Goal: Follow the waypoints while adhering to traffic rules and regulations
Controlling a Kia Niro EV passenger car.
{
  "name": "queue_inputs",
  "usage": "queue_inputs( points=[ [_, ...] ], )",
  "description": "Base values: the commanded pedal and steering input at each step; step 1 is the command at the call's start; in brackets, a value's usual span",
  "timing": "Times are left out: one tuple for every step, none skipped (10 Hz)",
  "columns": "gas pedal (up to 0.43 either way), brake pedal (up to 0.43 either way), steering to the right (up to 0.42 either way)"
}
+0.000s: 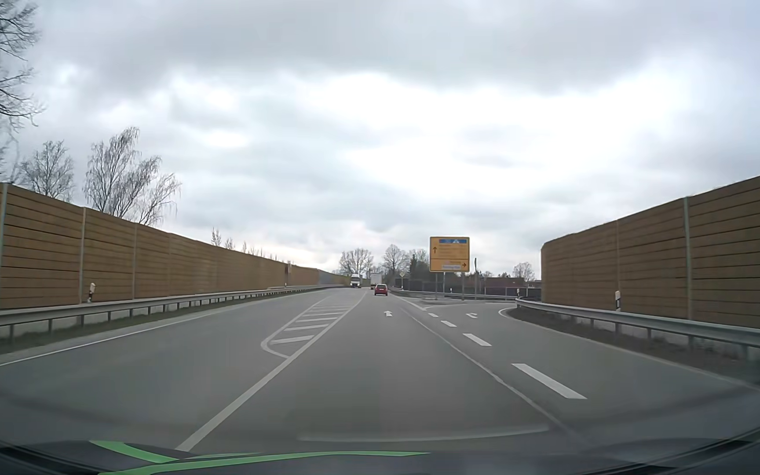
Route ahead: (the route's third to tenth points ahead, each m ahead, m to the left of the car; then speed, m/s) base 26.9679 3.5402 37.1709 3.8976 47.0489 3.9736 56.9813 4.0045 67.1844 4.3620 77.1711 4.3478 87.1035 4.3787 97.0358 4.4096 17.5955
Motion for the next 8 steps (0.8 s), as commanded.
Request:
queue_inputs(
  points=[
    [0.189, 0.000, 0.000],
    [0.189, 0.000, 0.001],
    [0.189, 0.000, 0.001],
    [0.189, 0.000, 0.001],
    [0.189, 0.000, 0.001],
    [0.189, 0.000, 0.001],
    [0.189, 0.000, 0.001],
    [0.189, 0.000, 0.001]
  ],
)
